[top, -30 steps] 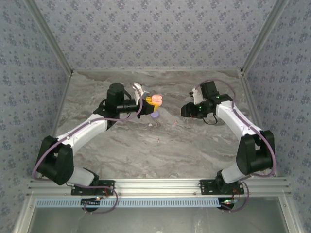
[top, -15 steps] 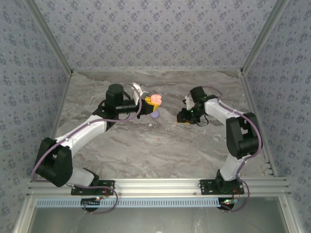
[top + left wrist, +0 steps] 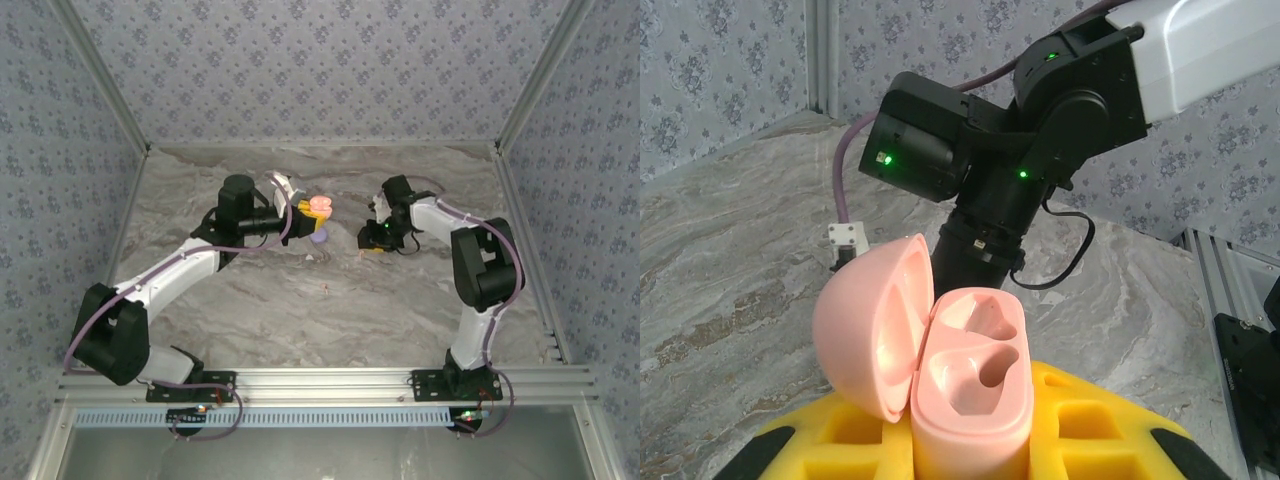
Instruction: Insert the wireless bluetooth earbuds into the charging case
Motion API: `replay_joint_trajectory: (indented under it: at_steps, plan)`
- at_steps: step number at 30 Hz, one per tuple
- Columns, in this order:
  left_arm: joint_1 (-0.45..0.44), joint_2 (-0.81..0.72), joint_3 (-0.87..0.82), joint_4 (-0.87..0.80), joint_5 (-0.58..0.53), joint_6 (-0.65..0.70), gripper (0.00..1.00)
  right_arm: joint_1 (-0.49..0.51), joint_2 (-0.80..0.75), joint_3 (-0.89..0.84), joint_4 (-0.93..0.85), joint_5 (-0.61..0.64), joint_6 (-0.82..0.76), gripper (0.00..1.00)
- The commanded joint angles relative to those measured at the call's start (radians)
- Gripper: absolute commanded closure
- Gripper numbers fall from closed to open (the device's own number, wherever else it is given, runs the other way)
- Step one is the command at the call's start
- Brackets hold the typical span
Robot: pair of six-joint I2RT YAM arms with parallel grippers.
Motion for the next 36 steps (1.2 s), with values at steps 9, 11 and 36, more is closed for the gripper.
replay_joint_trajectory:
  at_steps: [9, 11, 36]
  plan:
    - [-0.008, -0.025, 0.005, 0.011, 0.001, -0.002, 0.95, 0.054, 0.078, 0.125, -0.147, 0.166, 0.027, 0.66]
    - [-0.009, -0.024, 0.003, 0.011, 0.000, -0.001, 0.95, 0.061, 0.087, 0.139, -0.163, 0.181, 0.029, 0.66]
    - [-0.010, -0.024, 0.000, 0.010, 0.001, 0.004, 0.96, 0.109, 0.164, 0.220, -0.221, 0.228, 0.060, 0.70]
